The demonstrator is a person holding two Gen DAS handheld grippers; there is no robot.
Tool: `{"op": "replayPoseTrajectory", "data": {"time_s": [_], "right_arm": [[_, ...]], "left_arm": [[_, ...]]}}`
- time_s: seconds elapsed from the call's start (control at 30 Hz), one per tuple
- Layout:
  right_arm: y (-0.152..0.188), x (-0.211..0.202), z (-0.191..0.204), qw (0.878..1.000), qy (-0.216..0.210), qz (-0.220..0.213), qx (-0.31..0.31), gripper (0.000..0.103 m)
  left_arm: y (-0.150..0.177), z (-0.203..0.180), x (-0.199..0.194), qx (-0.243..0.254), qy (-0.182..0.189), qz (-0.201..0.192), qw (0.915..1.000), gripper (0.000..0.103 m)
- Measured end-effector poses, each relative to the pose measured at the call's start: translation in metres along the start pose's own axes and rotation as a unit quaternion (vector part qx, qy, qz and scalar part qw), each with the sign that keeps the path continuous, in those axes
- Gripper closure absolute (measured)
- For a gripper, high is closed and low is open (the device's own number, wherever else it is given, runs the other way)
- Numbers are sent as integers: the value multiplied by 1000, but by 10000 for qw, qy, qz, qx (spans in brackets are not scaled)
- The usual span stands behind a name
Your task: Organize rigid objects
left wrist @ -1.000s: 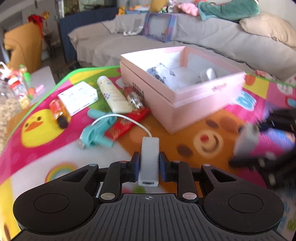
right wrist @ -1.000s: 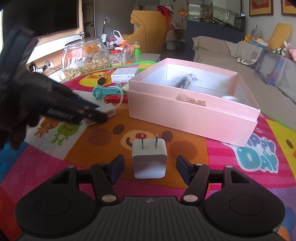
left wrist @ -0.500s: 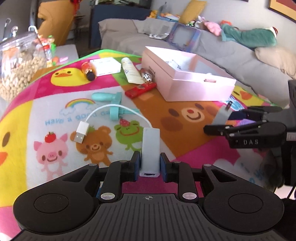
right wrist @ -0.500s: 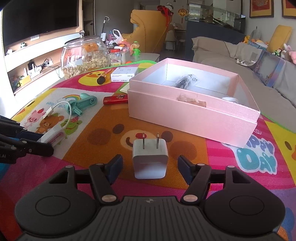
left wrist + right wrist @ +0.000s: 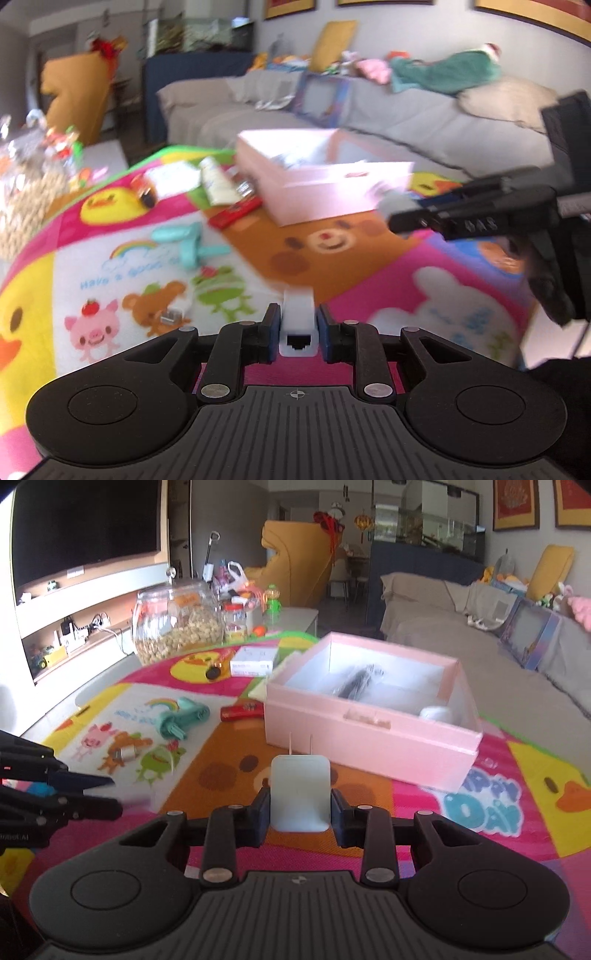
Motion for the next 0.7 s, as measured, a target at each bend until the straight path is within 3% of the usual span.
{"op": "replayPoseTrajectory", "data": {"time_s": [0.07, 0.17, 0.23, 0.33, 0.43, 0.5, 0.57, 0.7], "right_arm": [[-5, -16, -2, 9999, 47, -151, 6, 71], [-9, -36, -6, 9995, 91, -289, 12, 94], [-8, -44, -7, 9993, 122, -346, -38, 94], [0, -43, -8, 9993, 248, -274, -108, 93], [14, -40, -13, 9992, 379, -106, -103, 81], [22, -39, -17, 9990, 438, -45, -70, 57], [30, -40, -20, 9991, 432, 14, -24, 47], [50, -49, -24, 9993, -91, 301, 187, 44]], "left_arm": [[-7, -11, -12, 149, 132, -113, 9997, 79], [-16, -25, -25, 397, 229, -238, 9987, 79], [-17, -32, -26, 529, 217, -202, 9982, 79], [-9, -32, -13, 451, 99, 233, 9987, 78], [6, -32, -1, 376, 76, 841, 9957, 78], [15, -33, 5, 346, 84, 1044, 9939, 78], [18, -32, 10, 256, 62, 1147, 9931, 77], [15, -26, 21, -46, 48, 1061, 9943, 77]]}}
Point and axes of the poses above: each gripper's, at about its wrist camera, not at the fingertips, and x roughly the way its jaws point, z to its left, y to its underside, the point moved 4 cm from there along x, roughly the way its jaws point, and after that the axes turned 1 degree about -x, right-handed, at the moved point
